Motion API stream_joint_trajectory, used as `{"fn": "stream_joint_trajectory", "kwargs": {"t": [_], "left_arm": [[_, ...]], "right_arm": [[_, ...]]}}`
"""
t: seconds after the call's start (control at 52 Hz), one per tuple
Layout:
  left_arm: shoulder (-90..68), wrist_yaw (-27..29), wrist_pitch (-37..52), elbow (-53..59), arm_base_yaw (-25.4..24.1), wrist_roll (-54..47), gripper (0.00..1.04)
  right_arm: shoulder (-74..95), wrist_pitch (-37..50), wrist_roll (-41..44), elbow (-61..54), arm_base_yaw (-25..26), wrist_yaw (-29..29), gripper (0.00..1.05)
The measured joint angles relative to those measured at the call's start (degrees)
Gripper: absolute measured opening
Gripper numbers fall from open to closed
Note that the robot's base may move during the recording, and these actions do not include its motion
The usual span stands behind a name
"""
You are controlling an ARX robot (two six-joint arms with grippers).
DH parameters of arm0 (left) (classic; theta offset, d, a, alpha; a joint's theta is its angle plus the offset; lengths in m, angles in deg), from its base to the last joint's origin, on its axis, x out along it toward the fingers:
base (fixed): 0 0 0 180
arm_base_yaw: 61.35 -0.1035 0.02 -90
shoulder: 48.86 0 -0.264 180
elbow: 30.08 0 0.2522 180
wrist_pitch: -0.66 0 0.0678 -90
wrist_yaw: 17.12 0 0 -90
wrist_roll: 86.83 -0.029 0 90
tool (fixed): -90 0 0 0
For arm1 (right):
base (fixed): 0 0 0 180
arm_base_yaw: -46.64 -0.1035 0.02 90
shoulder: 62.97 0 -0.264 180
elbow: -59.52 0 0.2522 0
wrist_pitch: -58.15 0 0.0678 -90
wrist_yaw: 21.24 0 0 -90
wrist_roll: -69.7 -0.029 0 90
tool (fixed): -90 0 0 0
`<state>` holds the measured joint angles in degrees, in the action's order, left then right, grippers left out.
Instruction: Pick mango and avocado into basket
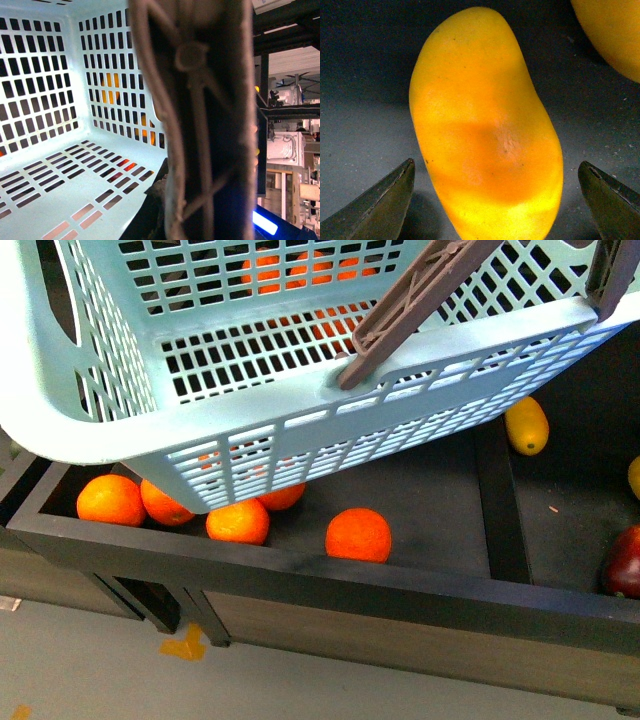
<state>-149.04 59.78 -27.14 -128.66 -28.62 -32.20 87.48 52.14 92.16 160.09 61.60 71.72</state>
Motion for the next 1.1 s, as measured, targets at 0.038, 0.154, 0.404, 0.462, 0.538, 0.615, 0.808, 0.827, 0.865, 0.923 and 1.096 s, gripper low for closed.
{"fn": "stream_joint_trajectory", "kwargs": {"t": [0.038,0.154,0.404,0.462,0.538,0.615,0.808,0.827,0.865,0.923,1.096], "left_arm": [[0.0,0.0,0.0,0.0,0.0,0.0,0.05],[0.0,0.0,0.0,0.0,0.0,0.0,0.05],[0.0,0.0,0.0,0.0,0.0,0.0,0.05],[0.0,0.0,0.0,0.0,0.0,0.0,0.05],[0.0,0.0,0.0,0.0,0.0,0.0,0.05],[0.0,0.0,0.0,0.0,0.0,0.0,0.05],[0.0,0.0,0.0,0.0,0.0,0.0,0.05],[0.0,0.0,0.0,0.0,0.0,0.0,0.05],[0.0,0.0,0.0,0.0,0.0,0.0,0.05],[0.0,0.0,0.0,0.0,0.0,0.0,0.05],[0.0,0.0,0.0,0.0,0.0,0.0,0.05]], "right_arm": [[0.7,-0.4,-0.2,0.8,0.0,0.0,0.96],[2.3,-1.5,-0.3,2.8,-0.2,0.0,0.96],[4.4,-4.1,-1.5,7.0,-0.6,0.1,0.96],[4.6,-4.9,-1.9,7.5,-0.6,0.1,0.91],[4.8,-5.4,-2.2,7.8,-0.7,-0.1,0.82],[4.9,-5.6,-2.3,7.9,-0.7,-0.2,0.73],[4.8,-5.5,-3.7,7.5,-0.3,0.2,0.65],[4.7,-5.4,-3.9,7.4,-0.3,0.3,0.65],[4.4,-4.8,-4.7,6.8,-0.2,0.7,0.65],[3.5,-3.9,-5.4,5.0,0.0,1.2,0.65],[-3.3,0.7,-7.3,-3.1,0.3,4.7,0.65]]}}
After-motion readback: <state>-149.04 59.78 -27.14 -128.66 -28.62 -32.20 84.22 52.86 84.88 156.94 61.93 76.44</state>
